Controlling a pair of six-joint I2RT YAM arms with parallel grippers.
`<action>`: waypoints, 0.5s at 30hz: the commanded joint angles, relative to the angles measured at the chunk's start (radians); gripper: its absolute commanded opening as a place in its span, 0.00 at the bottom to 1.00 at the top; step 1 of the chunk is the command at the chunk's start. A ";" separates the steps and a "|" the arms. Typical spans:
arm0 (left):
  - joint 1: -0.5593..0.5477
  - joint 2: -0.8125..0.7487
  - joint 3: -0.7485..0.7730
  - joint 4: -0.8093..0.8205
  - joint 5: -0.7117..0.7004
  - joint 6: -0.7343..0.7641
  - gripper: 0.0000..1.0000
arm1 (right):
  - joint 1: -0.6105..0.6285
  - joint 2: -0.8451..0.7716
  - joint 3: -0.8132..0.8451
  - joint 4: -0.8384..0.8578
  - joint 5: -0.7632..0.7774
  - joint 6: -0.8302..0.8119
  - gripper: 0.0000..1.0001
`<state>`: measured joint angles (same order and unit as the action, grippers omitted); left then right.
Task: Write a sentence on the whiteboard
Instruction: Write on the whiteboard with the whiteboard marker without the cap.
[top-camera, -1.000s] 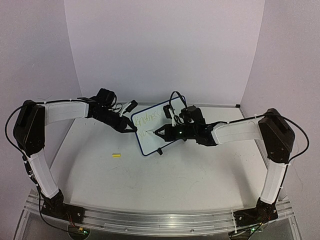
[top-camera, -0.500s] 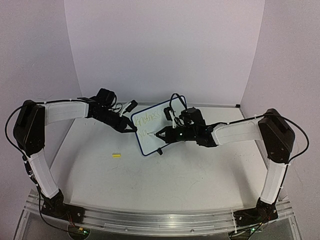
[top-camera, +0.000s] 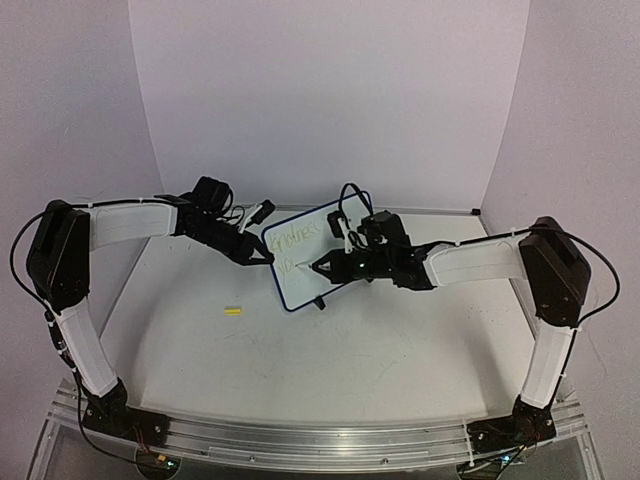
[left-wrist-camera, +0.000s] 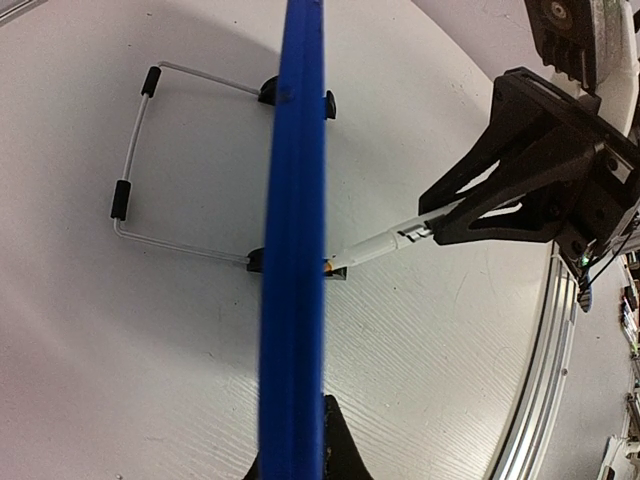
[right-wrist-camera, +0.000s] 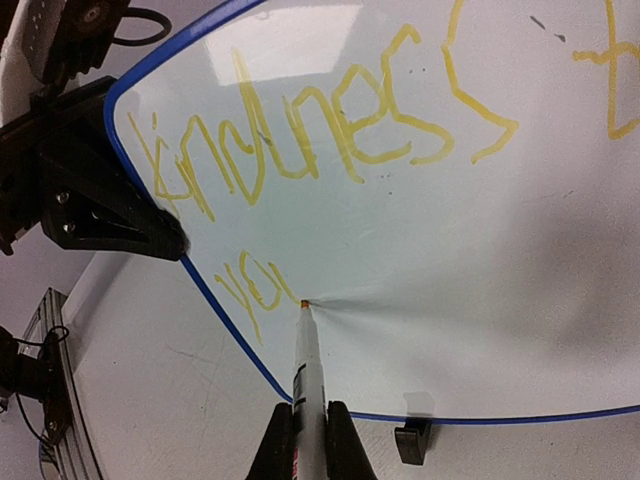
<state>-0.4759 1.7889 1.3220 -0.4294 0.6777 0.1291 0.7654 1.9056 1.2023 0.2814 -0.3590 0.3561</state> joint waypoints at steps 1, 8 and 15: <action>-0.003 0.005 0.052 -0.017 0.000 0.014 0.00 | -0.021 -0.048 0.052 0.032 0.068 -0.014 0.00; -0.003 0.004 0.052 -0.019 0.000 0.014 0.00 | -0.022 -0.044 0.055 0.032 0.064 -0.014 0.00; -0.003 0.004 0.052 -0.017 0.000 0.014 0.00 | -0.021 -0.025 0.040 0.033 0.047 -0.007 0.00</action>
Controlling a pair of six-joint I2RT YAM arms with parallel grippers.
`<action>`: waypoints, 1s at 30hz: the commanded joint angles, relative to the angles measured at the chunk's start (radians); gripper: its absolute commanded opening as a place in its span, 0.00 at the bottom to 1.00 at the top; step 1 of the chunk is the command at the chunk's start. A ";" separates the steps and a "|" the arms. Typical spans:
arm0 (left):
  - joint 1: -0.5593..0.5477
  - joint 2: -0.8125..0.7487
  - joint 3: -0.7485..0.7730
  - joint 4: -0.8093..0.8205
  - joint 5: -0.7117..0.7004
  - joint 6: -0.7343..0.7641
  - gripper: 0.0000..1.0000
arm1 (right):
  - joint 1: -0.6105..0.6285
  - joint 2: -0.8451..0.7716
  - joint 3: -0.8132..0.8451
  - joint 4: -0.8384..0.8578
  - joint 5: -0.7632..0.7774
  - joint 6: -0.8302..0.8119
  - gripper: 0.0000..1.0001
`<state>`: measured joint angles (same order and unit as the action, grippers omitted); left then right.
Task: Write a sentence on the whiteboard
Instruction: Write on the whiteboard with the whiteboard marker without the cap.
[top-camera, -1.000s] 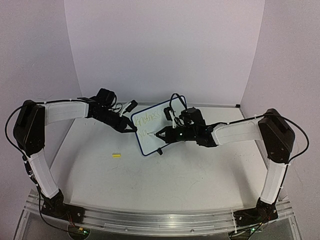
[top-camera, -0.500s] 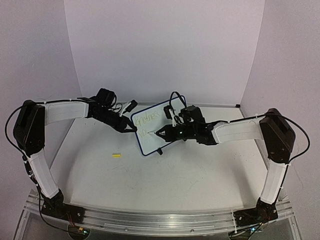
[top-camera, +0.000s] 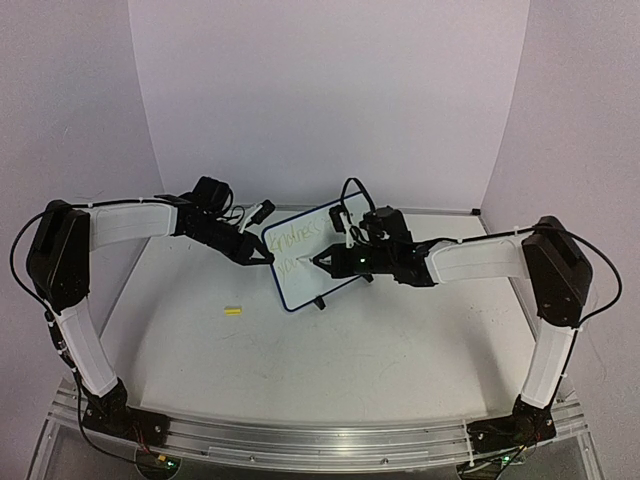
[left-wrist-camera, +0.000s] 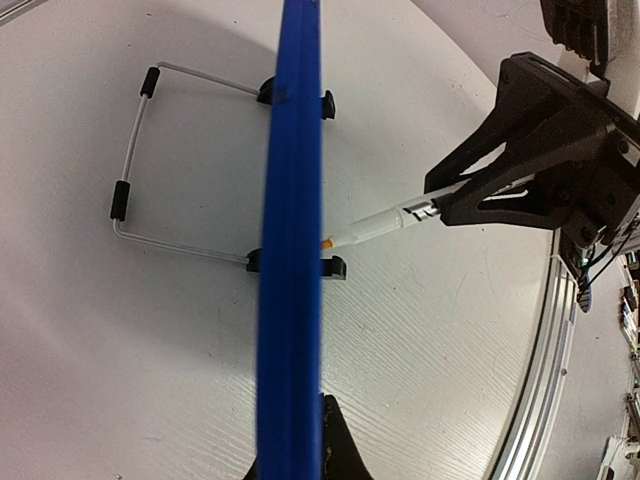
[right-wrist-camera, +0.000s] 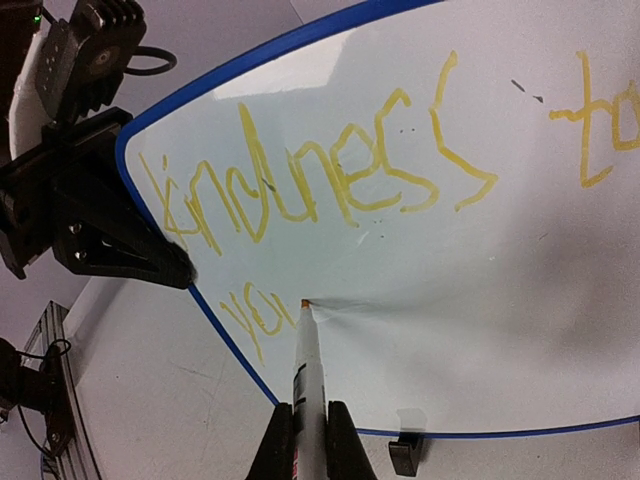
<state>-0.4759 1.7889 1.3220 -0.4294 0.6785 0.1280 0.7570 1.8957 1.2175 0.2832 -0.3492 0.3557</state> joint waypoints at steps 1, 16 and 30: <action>-0.003 0.004 0.051 -0.017 0.000 0.015 0.00 | -0.012 -0.012 0.021 0.032 0.035 -0.005 0.00; -0.003 0.012 0.051 -0.016 0.000 0.014 0.00 | -0.013 0.019 -0.037 0.032 0.016 0.007 0.00; -0.003 0.010 0.053 -0.017 0.000 0.013 0.00 | -0.013 0.020 -0.048 0.032 0.013 0.010 0.00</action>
<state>-0.4759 1.7889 1.3220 -0.4294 0.6785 0.1267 0.7529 1.8961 1.1812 0.2977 -0.3565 0.3607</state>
